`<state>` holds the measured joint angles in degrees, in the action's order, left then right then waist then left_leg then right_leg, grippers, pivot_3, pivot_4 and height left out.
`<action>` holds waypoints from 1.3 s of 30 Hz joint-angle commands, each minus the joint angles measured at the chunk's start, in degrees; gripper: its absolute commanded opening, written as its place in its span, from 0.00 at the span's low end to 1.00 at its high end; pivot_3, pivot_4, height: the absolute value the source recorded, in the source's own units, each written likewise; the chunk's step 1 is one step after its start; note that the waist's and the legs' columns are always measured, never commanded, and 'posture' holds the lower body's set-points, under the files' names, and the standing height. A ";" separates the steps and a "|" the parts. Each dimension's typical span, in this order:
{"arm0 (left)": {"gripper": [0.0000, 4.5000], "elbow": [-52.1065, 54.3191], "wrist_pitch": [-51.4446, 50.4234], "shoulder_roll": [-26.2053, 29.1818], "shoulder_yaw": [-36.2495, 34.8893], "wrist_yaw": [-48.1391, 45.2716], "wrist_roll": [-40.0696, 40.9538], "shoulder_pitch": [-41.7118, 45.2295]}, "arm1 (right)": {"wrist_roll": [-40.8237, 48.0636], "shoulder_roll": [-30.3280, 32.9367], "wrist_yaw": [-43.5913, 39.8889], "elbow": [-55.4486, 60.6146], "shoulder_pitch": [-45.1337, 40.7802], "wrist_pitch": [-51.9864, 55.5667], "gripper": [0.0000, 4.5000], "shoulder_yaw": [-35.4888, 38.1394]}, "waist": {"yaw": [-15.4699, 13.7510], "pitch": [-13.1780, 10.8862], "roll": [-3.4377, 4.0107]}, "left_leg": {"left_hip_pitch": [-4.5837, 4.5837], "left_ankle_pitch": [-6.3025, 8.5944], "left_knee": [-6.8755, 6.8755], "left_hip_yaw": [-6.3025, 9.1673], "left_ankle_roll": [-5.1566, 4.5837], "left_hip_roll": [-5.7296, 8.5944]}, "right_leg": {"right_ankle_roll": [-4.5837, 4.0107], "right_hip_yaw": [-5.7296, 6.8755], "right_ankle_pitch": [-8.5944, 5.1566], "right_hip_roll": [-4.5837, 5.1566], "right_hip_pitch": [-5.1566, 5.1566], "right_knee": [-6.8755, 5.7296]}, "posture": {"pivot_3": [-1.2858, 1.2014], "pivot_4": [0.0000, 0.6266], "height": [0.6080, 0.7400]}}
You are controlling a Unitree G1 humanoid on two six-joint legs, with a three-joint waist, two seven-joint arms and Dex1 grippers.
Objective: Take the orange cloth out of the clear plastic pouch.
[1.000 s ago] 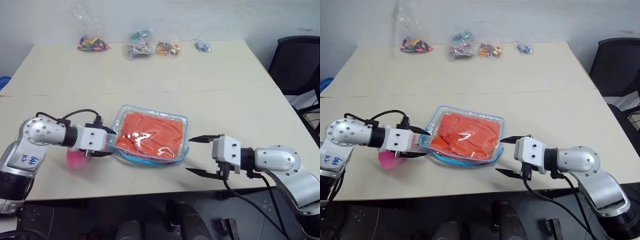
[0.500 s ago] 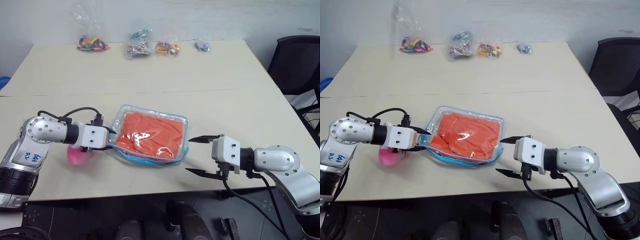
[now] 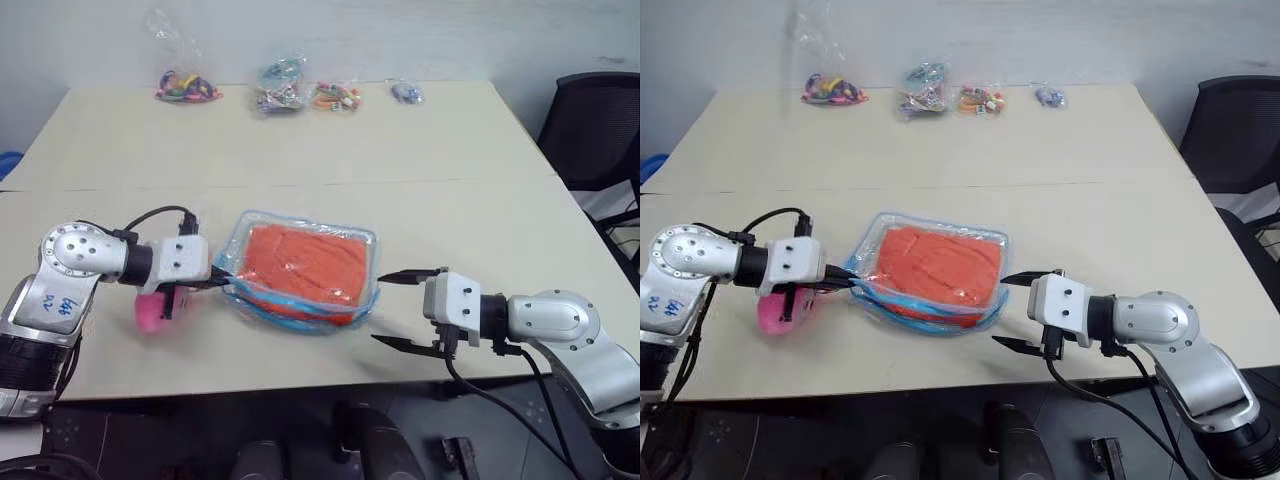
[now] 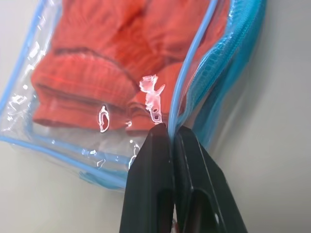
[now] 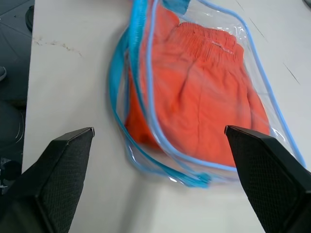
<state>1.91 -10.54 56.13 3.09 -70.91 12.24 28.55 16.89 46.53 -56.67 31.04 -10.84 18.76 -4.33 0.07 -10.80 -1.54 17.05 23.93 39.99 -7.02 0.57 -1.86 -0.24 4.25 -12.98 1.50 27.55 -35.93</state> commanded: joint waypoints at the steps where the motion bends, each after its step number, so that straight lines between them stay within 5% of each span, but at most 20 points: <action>1: 0.01 3.55 -8.11 -0.31 -2.23 -0.57 5.37 1.50 | 0.12 -0.38 0.16 0.78 -0.73 -1.33 1.00 0.21 | -0.02 0.00 0.00 | -0.01 0.00 0.00 0.01 0.00 0.01 | 0.00 -0.01 0.00 0.01 -0.01 0.00 | 0.52 0.24 1.00; 10: 0.01 1.31 -19.41 -10.65 0.53 12.82 2.51 7.32 | -1.79 -3.00 4.67 0.51 -2.43 -0.99 1.00 0.39 | -0.25 0.01 -0.02 | 0.00 -0.01 0.09 0.10 0.02 0.07 | 0.03 -0.02 0.02 0.02 -0.09 -0.02 | 0.52 0.24 1.00; 13: 0.00 2.38 -24.71 -15.75 0.92 19.40 1.47 8.25 | -2.76 -4.66 6.72 0.38 -2.87 -0.90 0.87 0.12 | -0.20 0.02 -0.03 | 0.01 -0.02 0.09 0.12 0.01 0.08 | 0.07 -0.04 0.04 0.04 -0.09 -0.03 | 0.52 0.24 1.00; 21: 0.00 8.91 -32.71 -22.79 2.80 27.28 1.51 7.33 | -7.39 -7.32 10.98 1.00 -2.10 0.03 0.25 -3.45 | 0.02 0.02 -0.03 | -0.02 -0.07 0.09 0.12 0.10 0.03 | 0.06 -0.07 0.04 0.05 -0.07 -0.09 | 0.52 0.24 1.00; 29: 0.00 10.92 -32.50 -21.71 4.30 26.81 1.18 7.05 | -19.48 -10.11 16.14 -12.31 -7.54 -7.49 0.25 -9.56 | 0.05 0.02 -0.03 | -0.02 -0.10 0.08 0.10 0.11 0.01 | 0.05 -0.12 0.04 0.07 -0.04 -0.10 | 0.52 0.24 1.00; 35: 0.00 12.28 -33.07 -21.77 4.77 27.17 1.29 7.10 | -24.23 -11.18 17.56 -18.79 -10.34 -10.97 0.60 -11.05 | 0.05 0.02 -0.03 | -0.01 -0.10 0.08 0.11 0.11 -0.04 | 0.05 -0.11 0.04 0.07 -0.03 -0.08 | 0.52 0.24 1.00; 39: 0.00 12.73 -33.36 -21.92 4.73 27.37 1.38 7.11 | -25.32 -11.59 17.03 -20.31 -10.30 -12.18 0.60 -11.33 | 0.05 0.02 -0.03 | -0.01 -0.10 0.08 0.11 0.11 -0.08 | 0.05 -0.11 0.04 0.09 -0.02 -0.09 | 0.52 0.24 1.00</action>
<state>12.37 -44.24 33.99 7.92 -43.69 13.33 35.34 -8.06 35.23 -39.77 10.40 -20.53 8.06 -15.92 0.12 -10.78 -1.57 17.04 23.83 40.06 -6.92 0.67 -1.97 -0.19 4.14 -12.94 1.59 27.53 -36.01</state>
